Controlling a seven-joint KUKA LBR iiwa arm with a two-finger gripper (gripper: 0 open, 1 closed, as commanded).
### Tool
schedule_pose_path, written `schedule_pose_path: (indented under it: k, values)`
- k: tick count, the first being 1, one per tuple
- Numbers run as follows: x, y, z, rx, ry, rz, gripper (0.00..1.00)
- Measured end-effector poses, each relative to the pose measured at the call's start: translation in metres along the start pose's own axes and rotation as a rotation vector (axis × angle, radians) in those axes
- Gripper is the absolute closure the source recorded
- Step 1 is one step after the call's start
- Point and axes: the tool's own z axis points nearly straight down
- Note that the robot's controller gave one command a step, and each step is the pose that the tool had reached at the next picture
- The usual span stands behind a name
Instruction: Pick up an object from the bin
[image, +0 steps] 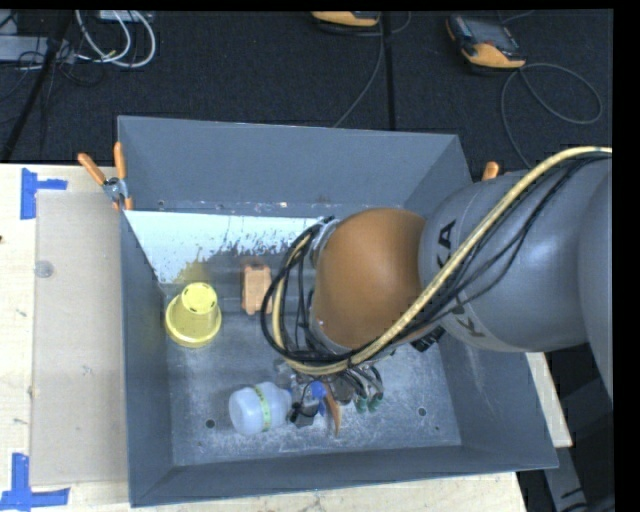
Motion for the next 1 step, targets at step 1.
schedule_pose_path:
  k: [1]
  values:
    - [-0.0120,0.0061,-0.0637,0.000,-0.009,-0.001,1.00]
